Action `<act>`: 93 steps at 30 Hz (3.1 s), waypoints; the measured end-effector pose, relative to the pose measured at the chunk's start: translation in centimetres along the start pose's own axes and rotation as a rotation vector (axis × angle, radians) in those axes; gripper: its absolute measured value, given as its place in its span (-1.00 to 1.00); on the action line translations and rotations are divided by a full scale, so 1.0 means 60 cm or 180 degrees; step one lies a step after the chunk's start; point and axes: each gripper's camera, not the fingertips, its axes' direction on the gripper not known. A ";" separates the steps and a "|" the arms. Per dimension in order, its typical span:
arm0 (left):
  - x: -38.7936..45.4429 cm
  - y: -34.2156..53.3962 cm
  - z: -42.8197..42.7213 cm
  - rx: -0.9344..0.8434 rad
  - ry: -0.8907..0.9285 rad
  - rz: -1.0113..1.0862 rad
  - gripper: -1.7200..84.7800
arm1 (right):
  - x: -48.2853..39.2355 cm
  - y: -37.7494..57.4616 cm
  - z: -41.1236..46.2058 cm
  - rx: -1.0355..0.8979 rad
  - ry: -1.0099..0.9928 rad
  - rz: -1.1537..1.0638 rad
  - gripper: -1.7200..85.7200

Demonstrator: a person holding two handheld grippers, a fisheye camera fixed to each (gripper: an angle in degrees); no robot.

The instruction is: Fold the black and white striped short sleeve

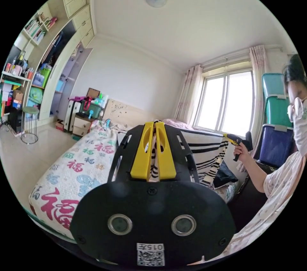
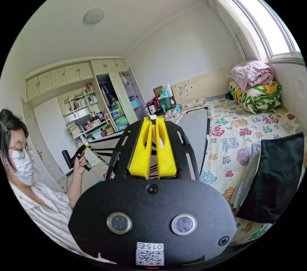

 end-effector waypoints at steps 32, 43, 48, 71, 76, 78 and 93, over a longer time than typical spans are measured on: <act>-0.355 0.170 0.490 -0.2555 -0.0357 -0.0307 -0.71 | 0.575 0.082 0.311 -0.1553 0.0428 0.0649 -0.78; -0.375 0.278 0.370 -0.3359 0.0006 -0.0774 -0.70 | 0.635 0.279 0.133 -0.2338 0.0801 0.1170 -0.71; -0.393 0.284 0.373 -0.3401 -0.0112 -0.0719 -0.83 | 0.653 0.307 0.124 -0.2367 0.0844 0.1214 -0.84; -0.321 0.260 0.251 -0.2999 0.0235 0.0998 -0.79 | 0.386 0.425 -0.028 -0.1985 0.0672 -0.1039 -0.77; -0.262 0.306 0.313 -0.3301 0.1111 0.1736 -0.76 | 0.306 0.473 0.056 -0.2512 -0.0271 -0.1787 -0.73; -0.260 0.330 0.343 -0.3552 0.1238 0.1886 -0.75 | 0.281 0.507 0.094 -0.2840 -0.0350 -0.2103 -0.73; -0.334 0.295 0.530 -0.4116 0.1979 0.2013 -0.94 | 0.295 0.562 0.220 -0.3584 -0.0389 -0.2615 -0.98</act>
